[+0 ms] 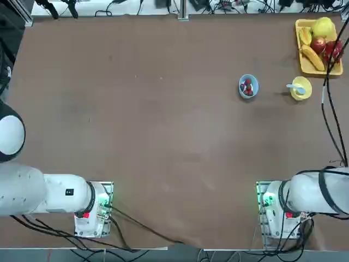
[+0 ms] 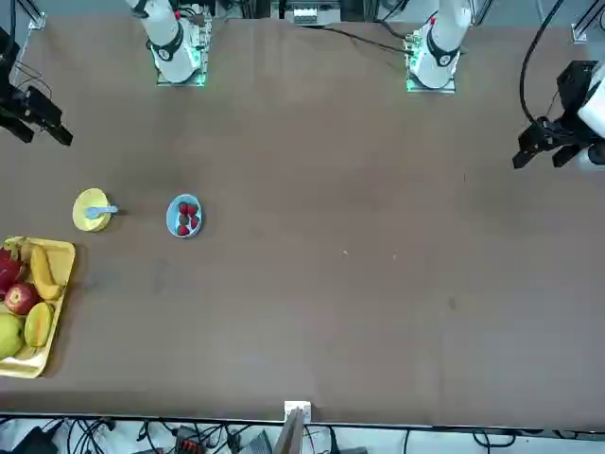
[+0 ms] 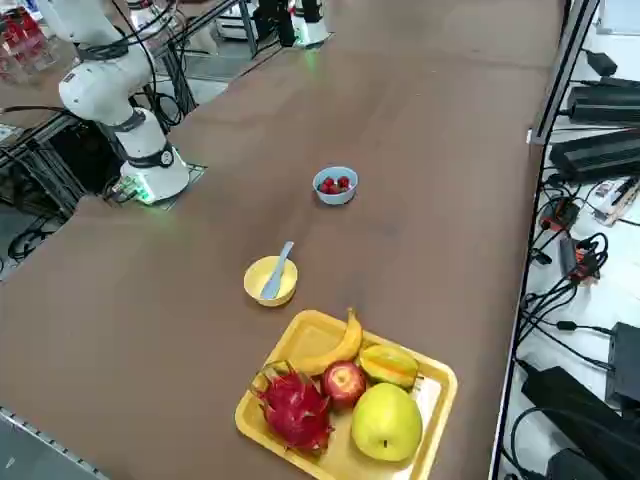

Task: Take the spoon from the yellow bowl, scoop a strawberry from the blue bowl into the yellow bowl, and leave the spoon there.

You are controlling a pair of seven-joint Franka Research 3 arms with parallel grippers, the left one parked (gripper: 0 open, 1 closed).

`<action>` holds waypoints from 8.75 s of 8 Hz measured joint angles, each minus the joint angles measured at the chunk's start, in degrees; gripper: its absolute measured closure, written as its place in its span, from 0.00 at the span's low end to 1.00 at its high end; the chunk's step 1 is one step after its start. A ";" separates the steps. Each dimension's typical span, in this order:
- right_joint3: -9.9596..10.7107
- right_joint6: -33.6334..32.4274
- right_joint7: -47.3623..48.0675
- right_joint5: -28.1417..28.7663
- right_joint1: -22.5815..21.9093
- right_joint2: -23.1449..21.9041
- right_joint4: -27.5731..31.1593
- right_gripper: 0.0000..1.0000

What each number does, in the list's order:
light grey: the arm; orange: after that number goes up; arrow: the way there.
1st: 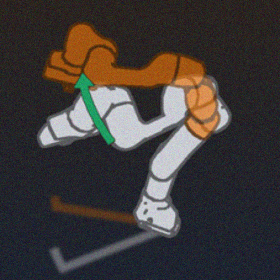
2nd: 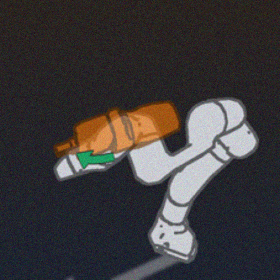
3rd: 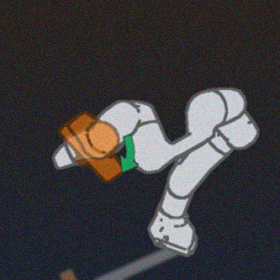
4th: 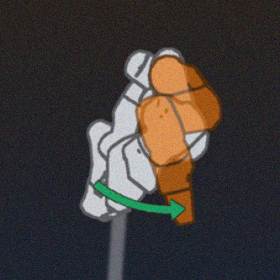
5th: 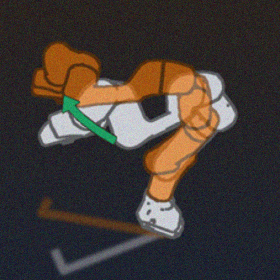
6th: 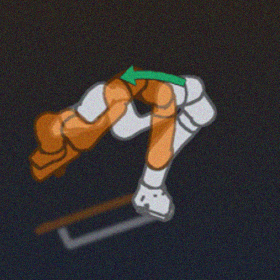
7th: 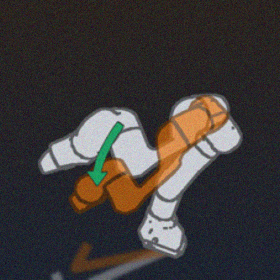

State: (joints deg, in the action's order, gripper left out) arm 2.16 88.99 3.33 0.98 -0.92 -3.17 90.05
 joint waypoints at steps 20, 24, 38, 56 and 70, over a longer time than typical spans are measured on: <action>-1.87 18.34 45.65 -62.77 -12.50 24.47 34.15 0.02; -1.89 17.75 56.20 -69.97 -13.74 32.17 34.36 0.04; 0.34 14.36 60.47 -77.94 -13.56 38.15 33.29 0.12; 0.67 11.37 60.85 -78.20 -13.67 38.19 31.36 0.48; 1.17 10.01 61.89 -78.19 -13.44 38.07 30.14 0.90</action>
State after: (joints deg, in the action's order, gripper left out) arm 3.33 99.01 65.22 -77.22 -14.35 34.90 120.19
